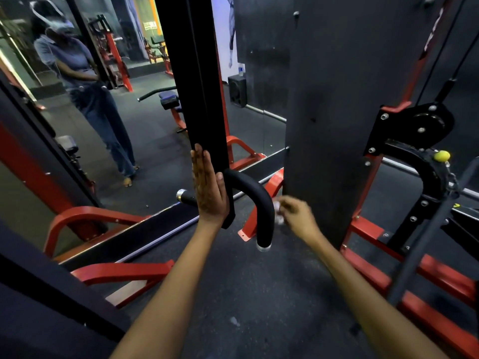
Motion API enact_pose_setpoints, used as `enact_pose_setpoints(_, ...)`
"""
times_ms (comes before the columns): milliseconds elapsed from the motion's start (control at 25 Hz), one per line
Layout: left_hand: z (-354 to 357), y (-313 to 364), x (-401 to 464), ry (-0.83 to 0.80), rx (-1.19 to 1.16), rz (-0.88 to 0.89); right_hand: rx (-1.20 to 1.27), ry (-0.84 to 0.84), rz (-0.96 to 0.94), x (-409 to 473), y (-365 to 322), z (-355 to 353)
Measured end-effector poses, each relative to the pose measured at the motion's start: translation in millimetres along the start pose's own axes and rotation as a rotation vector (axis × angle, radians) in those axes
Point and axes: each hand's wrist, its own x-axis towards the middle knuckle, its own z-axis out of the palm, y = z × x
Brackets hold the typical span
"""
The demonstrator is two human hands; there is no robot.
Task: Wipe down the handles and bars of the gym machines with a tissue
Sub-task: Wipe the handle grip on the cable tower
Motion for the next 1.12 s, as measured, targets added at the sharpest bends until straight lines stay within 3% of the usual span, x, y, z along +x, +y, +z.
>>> enact_pose_setpoints(80,0,1,3,-0.018,0.001,-0.006,0.213,0.231,-0.191,7,-46,-5)
enact_pose_setpoints(200,3,4,2,-0.027,-0.021,-0.031,0.049,0.351,-0.49,-12,-66,16)
enact_pose_setpoints(280,3,1,2,-0.021,-0.019,-0.034,-0.023,0.507,-0.534,-30,-42,31)
enact_pose_setpoints(360,0,4,4,-0.046,-0.024,-0.049,-0.051,0.555,-0.55,-42,-11,38)
enact_pose_setpoints(520,-2,12,-3,-0.074,-0.027,-0.125,-0.136,0.507,-0.542,-56,15,50)
enact_pose_setpoints(720,-15,20,-41,-0.308,0.015,-0.201,-0.288,0.428,-0.351,-64,38,72)
enact_pose_setpoints(880,-52,14,-70,-0.519,0.091,-0.363,-0.085,0.309,-0.083,-81,21,91)
enact_pose_setpoints(1040,-105,12,-72,-0.762,0.312,-0.621,0.028,0.162,-0.016,-70,-27,98)
enact_pose_setpoints(1120,-133,16,-69,-0.771,0.398,-0.707,0.013,0.046,-0.036,-62,-48,106)
